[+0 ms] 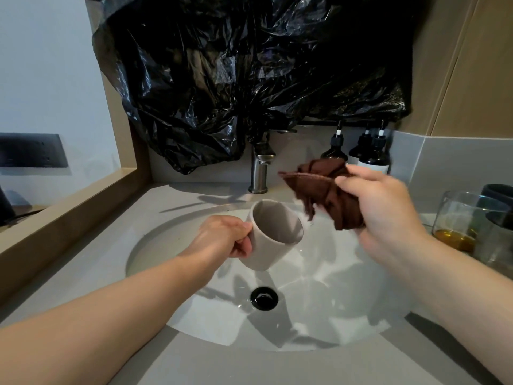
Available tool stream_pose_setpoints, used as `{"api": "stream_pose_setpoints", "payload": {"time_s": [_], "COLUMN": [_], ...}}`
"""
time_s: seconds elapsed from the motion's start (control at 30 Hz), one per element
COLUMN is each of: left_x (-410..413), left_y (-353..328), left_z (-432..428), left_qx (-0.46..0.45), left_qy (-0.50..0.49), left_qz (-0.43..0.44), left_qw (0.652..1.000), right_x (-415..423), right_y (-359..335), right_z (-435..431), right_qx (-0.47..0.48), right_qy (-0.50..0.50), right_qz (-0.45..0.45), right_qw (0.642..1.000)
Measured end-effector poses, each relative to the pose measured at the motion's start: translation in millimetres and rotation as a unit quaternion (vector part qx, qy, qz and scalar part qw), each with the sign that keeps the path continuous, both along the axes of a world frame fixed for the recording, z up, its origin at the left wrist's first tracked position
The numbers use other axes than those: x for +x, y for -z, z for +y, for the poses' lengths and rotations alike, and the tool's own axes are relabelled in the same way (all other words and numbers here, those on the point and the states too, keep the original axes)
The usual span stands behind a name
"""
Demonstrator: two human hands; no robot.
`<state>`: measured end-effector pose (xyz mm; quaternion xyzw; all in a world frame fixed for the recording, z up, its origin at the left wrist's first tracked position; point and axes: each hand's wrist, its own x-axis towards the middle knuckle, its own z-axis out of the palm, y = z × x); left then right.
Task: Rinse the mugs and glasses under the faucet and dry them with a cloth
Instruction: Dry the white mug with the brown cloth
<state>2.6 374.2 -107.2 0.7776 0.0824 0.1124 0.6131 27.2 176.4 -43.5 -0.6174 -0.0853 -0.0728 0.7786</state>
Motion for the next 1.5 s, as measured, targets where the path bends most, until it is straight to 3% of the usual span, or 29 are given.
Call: {"api": "stream_pose_setpoints", "payload": {"time_s": [0.07, 0.1, 0.17, 0.23, 0.27, 0.33, 0.43, 0.53, 0.7, 0.87, 0.97, 1.13, 1.3, 1.4, 1.5], "left_x": [2, 2, 1, -1, -2, -5, -8, -9, -7, -4, -5, -11, -7, -7, -8], "left_y": [1, 1, 1, -2, -3, -4, -4, -2, 0, -1, 1, 2, 4, 3, 1], "left_z": [4, 4, 5, 3, 3, 3, 3, 3, -1, 5, 2, -9, -10, -8, -5], "left_qx": [-0.001, 0.0, 0.001, 0.003, 0.0, 0.009, 0.031, 0.056, 0.081, 0.1, 0.092, 0.084, 0.127, 0.171, 0.18], "left_qy": [0.005, 0.012, 0.024, 0.047, 0.062, 0.101, 0.156, 0.189, 0.2, 0.144, 0.142, 0.202, 0.173, 0.127, 0.092], "left_qz": [0.001, 0.0, 0.0, 0.004, 0.006, 0.017, 0.031, 0.033, 0.043, 0.032, 0.025, 0.02, 0.012, -0.002, -0.011], "left_qw": [1.0, 1.0, 1.0, 0.999, 0.998, 0.995, 0.987, 0.98, 0.975, 0.984, 0.985, 0.976, 0.977, 0.977, 0.979], "right_x": [5, 6, 11, 16, 16, 17, 17, 17, 14, 20, 14, 9, -1, -11, -17], "right_y": [-3, -2, 4, 17, 22, 30, 36, 44, 51, 29, 29, 50, 34, 13, 0], "right_z": [-10, -14, -19, -21, -20, -15, -5, 1, 3, -22, -18, 5, 1, -9, -17], "right_qx": [-0.151, -0.234, -0.387, -0.519, -0.561, -0.606, -0.649, -0.683, -0.731, -0.732, -0.719, -0.715, -0.802, -0.797, -0.775], "right_qy": [0.055, 0.067, 0.056, 0.013, -0.009, -0.052, -0.097, -0.153, -0.184, -0.117, -0.126, -0.151, -0.142, -0.129, -0.106], "right_qz": [-0.136, -0.207, -0.365, -0.489, -0.516, -0.534, -0.55, -0.534, -0.493, -0.484, -0.499, -0.533, -0.414, -0.381, -0.352], "right_qw": [0.978, 0.948, 0.845, 0.701, 0.648, 0.587, 0.516, 0.474, 0.435, 0.465, 0.467, 0.426, 0.407, 0.45, 0.515]}}
